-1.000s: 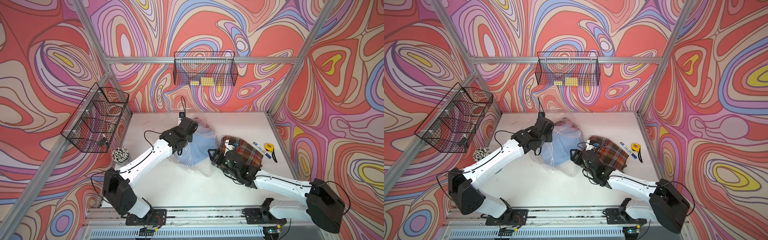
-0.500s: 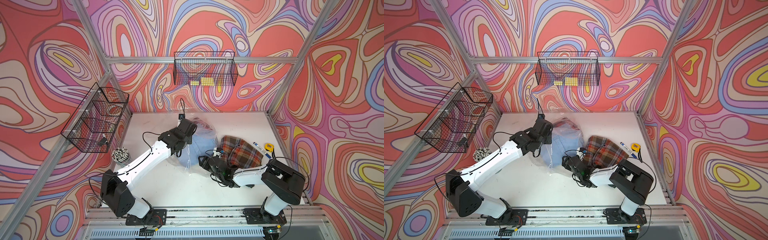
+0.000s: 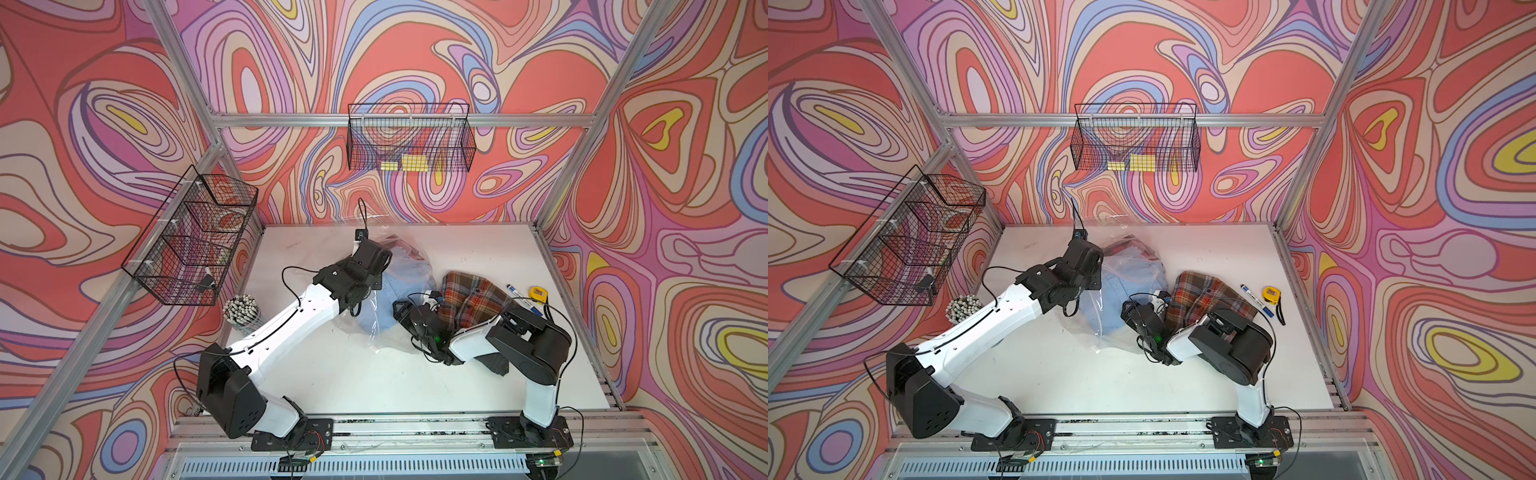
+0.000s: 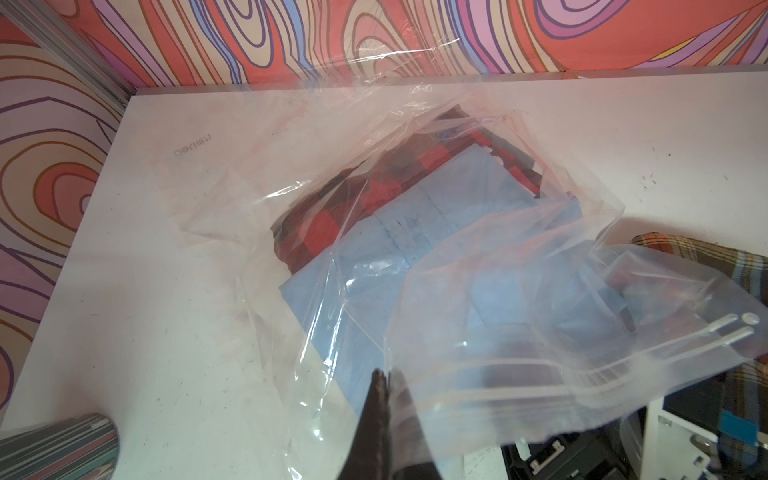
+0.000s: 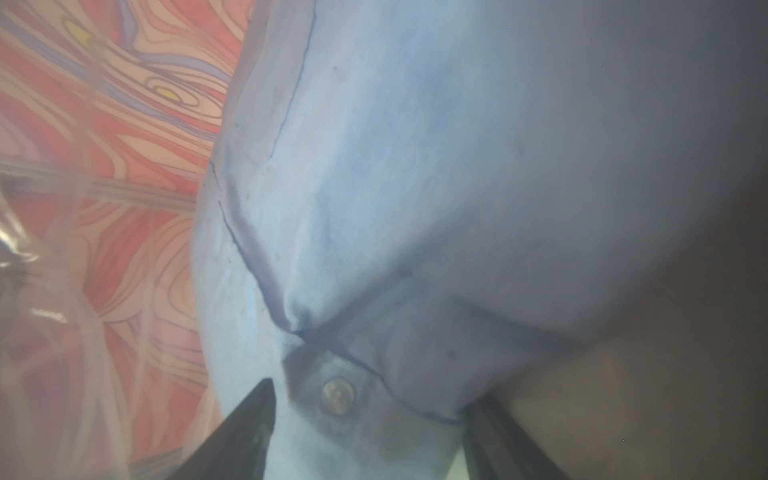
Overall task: Take the shirt out of the vacuum bag
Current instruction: Take out the shirt from the vacuum bag.
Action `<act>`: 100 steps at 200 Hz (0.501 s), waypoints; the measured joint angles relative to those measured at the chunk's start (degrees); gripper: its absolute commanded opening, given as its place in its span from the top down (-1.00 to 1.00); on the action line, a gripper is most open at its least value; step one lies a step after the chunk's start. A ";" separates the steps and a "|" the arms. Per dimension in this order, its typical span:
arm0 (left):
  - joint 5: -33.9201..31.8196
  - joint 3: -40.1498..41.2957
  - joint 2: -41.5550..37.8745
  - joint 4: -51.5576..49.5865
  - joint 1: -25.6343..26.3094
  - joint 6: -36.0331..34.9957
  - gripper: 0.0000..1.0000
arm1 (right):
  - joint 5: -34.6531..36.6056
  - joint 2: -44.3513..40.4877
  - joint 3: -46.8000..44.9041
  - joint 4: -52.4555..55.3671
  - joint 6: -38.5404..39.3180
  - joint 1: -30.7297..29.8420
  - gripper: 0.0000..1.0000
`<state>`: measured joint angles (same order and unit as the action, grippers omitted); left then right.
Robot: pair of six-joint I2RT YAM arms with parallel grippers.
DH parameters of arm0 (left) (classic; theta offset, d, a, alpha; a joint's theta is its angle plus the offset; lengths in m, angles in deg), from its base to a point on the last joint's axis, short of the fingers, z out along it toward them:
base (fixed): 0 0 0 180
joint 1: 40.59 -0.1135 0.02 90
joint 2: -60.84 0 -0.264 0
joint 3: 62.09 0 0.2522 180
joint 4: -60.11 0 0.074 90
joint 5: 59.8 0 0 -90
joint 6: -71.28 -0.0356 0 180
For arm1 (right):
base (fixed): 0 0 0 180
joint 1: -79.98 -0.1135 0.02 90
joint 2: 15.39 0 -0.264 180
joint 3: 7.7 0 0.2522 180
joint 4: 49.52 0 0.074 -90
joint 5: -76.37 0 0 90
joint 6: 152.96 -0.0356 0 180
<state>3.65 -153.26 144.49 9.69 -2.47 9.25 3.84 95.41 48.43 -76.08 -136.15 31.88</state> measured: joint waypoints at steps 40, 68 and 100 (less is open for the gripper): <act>-2.23 0.15 1.55 0.76 -0.46 -0.81 1.00 | -1.77 3.15 2.78 -1.66 -0.15 2.29 -0.20; -3.63 0.15 3.85 1.55 -2.89 -0.70 1.00 | -2.91 4.74 5.84 0.33 1.11 3.58 -0.03; -4.15 0.15 5.29 2.01 -7.19 0.70 1.00 | -4.72 7.82 11.17 3.15 3.13 4.68 0.11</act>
<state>-0.50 -153.10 149.78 11.70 -9.66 9.95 -0.88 103.24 59.60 -72.93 -133.03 36.56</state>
